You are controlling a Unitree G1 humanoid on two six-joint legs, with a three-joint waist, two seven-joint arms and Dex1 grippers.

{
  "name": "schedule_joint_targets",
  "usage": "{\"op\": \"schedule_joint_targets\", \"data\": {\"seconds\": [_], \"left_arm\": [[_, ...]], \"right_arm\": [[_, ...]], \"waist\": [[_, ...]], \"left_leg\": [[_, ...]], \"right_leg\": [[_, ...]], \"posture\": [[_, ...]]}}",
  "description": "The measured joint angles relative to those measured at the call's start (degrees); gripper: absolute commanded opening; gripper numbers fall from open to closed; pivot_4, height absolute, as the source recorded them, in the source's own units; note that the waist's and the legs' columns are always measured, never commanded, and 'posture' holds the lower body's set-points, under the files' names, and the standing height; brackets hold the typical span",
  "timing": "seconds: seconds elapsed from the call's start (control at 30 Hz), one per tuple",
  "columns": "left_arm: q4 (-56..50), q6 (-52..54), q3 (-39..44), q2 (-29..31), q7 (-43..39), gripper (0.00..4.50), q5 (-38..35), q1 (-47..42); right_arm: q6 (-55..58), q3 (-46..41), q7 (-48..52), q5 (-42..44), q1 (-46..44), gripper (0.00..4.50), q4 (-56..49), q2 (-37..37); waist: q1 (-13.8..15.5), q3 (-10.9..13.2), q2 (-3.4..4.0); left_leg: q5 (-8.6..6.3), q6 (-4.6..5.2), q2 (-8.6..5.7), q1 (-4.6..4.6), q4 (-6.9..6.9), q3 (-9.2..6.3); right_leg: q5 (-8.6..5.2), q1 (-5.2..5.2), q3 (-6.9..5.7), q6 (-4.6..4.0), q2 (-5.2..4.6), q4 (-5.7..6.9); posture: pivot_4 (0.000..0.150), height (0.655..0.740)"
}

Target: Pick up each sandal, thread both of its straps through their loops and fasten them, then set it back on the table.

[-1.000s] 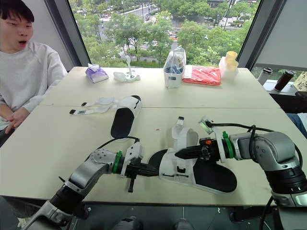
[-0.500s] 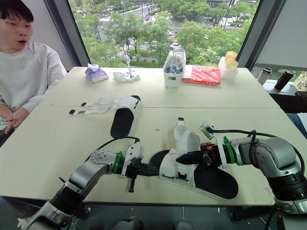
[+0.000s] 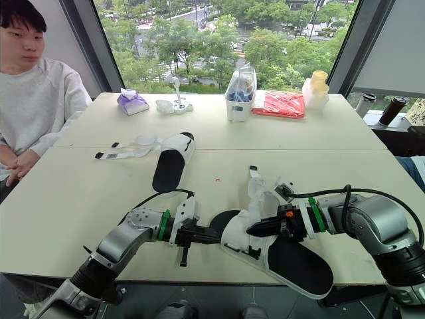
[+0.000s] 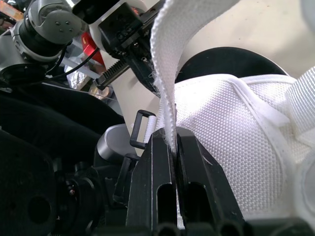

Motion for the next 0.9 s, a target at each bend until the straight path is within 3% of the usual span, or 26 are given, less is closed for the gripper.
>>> {"op": "schedule_joint_targets", "data": {"seconds": [0.27, 0.67, 0.9], "left_arm": [[0.12, 0.00, 0.00, -0.09, 0.06, 0.00, -0.02, -0.01], [1.04, -0.05, 0.01, -0.37, -0.26, 0.00, -0.26, -0.15], [1.59, -0.35, -0.02, -0.70, -0.36, 0.00, -0.26, -0.30]], "right_arm": [[2.45, -1.29, -7.05, 0.24, -0.56, 0.04, -3.37, 2.26], [8.60, -11.50, -13.64, 10.85, 5.12, 0.04, -11.37, 3.70], [6.08, -10.09, -17.58, 8.87, 10.88, 0.04, -14.82, 3.59]], "waist": [[0.06, 0.00, 0.01], [0.11, -0.02, 0.02], [0.05, -0.05, 0.05]], "left_leg": [[0.00, 0.00, 0.01, 0.00, 0.00, -0.01], [-0.01, 0.02, 0.02, -0.02, -0.01, -0.01], [-0.04, 0.06, 0.02, -0.02, -0.01, 0.01]], "right_leg": [[0.00, -0.01, 0.00, -0.01, 0.00, -0.02], [0.00, 0.04, 0.00, -0.01, 0.00, -0.14], [0.01, 0.08, 0.00, 0.01, 0.00, -0.22]], "posture": [[0.150, 0.7400], [0.150, 0.7400], [0.150, 0.7400]]}}
